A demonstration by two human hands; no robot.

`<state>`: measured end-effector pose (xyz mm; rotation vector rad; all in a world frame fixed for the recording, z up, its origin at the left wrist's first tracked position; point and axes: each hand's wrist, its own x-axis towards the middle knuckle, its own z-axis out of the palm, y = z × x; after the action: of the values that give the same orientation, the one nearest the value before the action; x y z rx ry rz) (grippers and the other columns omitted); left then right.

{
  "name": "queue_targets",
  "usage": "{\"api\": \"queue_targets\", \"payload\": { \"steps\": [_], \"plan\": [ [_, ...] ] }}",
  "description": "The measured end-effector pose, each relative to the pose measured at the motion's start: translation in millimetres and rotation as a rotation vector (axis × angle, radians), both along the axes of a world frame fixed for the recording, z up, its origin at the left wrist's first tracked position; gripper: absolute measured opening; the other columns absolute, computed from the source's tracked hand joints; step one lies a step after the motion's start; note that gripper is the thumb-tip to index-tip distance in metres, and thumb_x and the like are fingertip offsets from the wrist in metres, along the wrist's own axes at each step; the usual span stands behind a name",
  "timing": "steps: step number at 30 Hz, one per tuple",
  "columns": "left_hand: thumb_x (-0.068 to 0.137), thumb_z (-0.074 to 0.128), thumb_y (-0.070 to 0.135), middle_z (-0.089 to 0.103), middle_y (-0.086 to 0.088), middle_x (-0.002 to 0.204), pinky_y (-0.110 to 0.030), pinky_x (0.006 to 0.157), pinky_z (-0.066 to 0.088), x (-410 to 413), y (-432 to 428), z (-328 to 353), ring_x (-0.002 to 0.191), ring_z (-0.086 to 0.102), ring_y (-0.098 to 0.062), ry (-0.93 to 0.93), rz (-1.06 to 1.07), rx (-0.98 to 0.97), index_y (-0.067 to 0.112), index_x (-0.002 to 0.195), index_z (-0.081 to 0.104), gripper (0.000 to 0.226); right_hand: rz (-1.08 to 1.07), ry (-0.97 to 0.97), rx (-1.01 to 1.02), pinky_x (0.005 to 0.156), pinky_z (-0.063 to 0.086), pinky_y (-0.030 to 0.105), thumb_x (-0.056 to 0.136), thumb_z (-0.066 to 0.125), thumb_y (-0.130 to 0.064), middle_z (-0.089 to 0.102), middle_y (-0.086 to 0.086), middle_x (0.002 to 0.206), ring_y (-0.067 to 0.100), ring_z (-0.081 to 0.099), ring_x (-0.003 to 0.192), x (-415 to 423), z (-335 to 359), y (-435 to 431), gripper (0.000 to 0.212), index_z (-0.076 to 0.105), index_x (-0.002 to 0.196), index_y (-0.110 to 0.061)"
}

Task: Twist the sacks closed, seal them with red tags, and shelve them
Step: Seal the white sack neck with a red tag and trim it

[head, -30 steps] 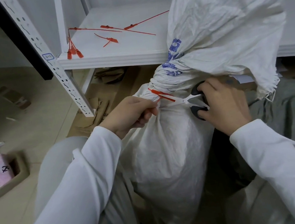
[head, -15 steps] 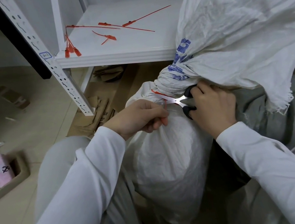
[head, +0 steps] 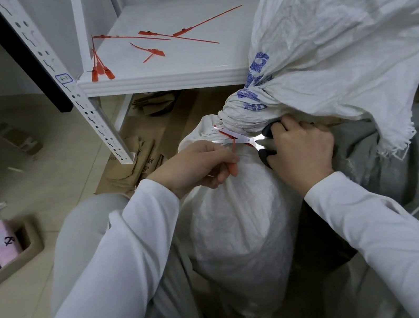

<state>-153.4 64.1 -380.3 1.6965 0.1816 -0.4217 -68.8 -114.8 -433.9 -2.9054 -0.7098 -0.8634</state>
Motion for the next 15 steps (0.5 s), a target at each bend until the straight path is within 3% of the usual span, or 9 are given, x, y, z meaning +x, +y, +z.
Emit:
{"api": "queue_targets", "payload": {
  "steps": [7,15],
  "plan": [
    [0.097,0.051,0.025,0.052,0.001,0.047,-0.019,0.047,0.034,5.6,-4.0,-5.1,0.044,0.041,-0.010,0.085,0.083,0.160,0.012,0.062,0.062,0.039,0.028,-0.047,0.004,0.058,0.039,0.024,0.042,0.087,-0.038,0.064,0.001,0.075,0.024,0.061,0.054,1.4,-0.1,-1.6,0.040,0.070,0.073,-0.020],
    [0.101,0.042,0.019,0.037,0.002,0.042,-0.021,0.043,0.019,5.4,-5.5,-7.6,0.041,0.026,-0.011,0.080,-0.023,0.029,0.013,0.057,0.044,0.044,0.069,-0.149,0.002,0.059,0.039,0.029,0.050,0.079,-0.039,0.063,0.003,0.084,0.025,0.059,0.059,-3.4,-5.3,2.9,0.039,0.066,0.080,-0.018]
  ]
}}
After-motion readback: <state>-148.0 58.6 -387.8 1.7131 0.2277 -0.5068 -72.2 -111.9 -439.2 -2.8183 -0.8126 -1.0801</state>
